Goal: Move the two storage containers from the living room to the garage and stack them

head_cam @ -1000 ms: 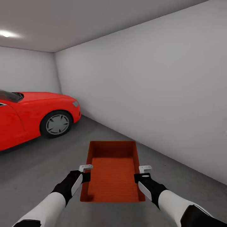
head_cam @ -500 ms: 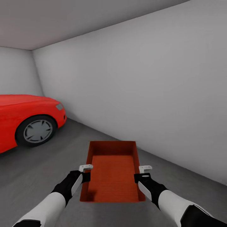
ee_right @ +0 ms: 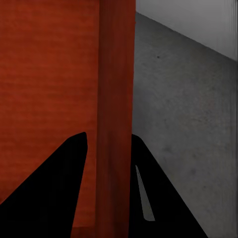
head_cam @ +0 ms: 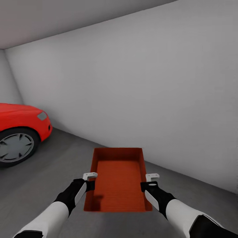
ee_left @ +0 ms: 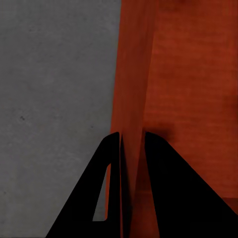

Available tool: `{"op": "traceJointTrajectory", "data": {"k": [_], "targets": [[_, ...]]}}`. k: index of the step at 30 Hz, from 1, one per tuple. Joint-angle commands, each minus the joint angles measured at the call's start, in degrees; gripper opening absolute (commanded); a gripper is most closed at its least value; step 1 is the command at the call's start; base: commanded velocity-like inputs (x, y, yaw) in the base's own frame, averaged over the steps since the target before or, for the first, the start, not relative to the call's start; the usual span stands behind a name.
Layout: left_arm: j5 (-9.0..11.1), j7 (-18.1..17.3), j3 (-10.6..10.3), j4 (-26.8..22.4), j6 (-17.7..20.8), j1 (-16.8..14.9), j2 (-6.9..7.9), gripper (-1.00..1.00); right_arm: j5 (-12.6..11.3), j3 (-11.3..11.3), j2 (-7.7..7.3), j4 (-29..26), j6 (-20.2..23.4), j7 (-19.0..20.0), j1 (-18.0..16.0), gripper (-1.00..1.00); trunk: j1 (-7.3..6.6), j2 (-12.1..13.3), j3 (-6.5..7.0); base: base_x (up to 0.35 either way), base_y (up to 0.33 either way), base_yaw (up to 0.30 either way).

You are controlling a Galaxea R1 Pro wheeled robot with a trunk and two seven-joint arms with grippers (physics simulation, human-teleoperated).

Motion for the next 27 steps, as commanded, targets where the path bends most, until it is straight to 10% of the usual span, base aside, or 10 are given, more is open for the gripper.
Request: {"op": "traceJointTrajectory", "data": {"k": [1,27], "targets": [[0.8,0.6,0.3,0.0,0.3,0.1,-0.08,-1.00,1.6,-1.7,0.04,-0.2,-0.5,-4.5,-0.1,-1.00,0.04,0.0,-0.02,0.210,0.000,-0.250],[0.8,0.7,0.3,-0.1,0.3,0.1,-0.20,-1.00,1.6,-1.7,0.02,-0.1,-0.5,-4.5,-0.1,-1.00,0.04,0.0,-0.02,0.009,0.000,-0.250]]}}
